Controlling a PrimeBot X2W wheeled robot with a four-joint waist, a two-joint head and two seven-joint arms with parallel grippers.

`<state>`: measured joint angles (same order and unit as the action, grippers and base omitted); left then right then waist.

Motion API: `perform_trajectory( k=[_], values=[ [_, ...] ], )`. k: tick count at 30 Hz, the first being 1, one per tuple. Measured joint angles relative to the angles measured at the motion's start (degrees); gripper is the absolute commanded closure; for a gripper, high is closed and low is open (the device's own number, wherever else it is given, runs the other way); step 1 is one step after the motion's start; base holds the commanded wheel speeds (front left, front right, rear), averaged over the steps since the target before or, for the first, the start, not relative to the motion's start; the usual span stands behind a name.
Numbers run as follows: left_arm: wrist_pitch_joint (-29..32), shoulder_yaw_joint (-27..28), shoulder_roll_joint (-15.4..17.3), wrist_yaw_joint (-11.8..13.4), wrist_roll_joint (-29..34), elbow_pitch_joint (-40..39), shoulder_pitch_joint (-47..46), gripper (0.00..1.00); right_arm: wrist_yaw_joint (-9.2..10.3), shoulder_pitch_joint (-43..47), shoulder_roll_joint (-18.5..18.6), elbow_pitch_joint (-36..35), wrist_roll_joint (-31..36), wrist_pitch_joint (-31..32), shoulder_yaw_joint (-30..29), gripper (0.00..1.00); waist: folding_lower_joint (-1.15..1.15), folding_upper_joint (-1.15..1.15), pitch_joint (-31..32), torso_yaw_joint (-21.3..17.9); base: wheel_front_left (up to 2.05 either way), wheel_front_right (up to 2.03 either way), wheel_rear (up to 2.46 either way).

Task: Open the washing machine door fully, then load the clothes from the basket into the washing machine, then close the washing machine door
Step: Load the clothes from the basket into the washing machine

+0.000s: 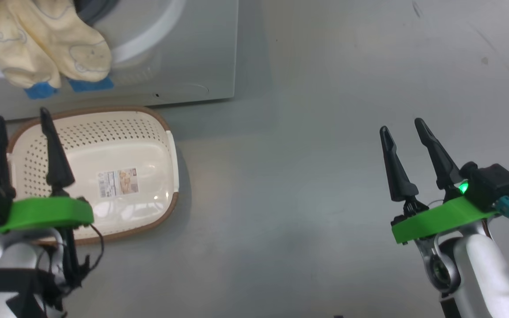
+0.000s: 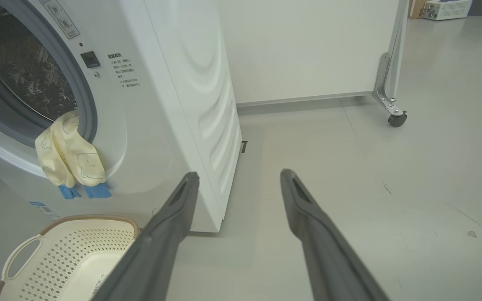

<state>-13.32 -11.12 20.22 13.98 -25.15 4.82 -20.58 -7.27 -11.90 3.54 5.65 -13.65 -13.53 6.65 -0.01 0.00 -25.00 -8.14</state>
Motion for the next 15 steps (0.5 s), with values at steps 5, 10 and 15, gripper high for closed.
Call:
perform_trajectory(
  k=[5, 10, 15],
  values=[
    [-0.35, -2.68, -2.45, 0.10, 0.41, -2.91, 6.86, 0.00, 0.00, 2.85, 0.08, -1.37, 0.86, 1.68, -1.36, 0.00, 0.00, 0.00, 3.90, 1.53, 0.00, 0.00, 0.00],
    [-0.33, -4.05, -3.16, 0.10, 0.44, -2.87, 9.52, 0.00, 0.00, 4.65, 0.09, -2.55, 1.20, 3.10, -1.79, 0.00, 0.00, 0.00, 6.86, 3.16, 0.00, 0.00, 0.00],
    [-0.26, -4.69, -3.28, 0.11, 0.41, -2.50, 10.26, 0.00, 0.00, 4.95, 0.09, -3.48, 1.65, 3.57, -1.77, 0.00, 0.00, 0.00, 8.82, 3.80, 0.00, 0.00, 0.00]
  ],
)
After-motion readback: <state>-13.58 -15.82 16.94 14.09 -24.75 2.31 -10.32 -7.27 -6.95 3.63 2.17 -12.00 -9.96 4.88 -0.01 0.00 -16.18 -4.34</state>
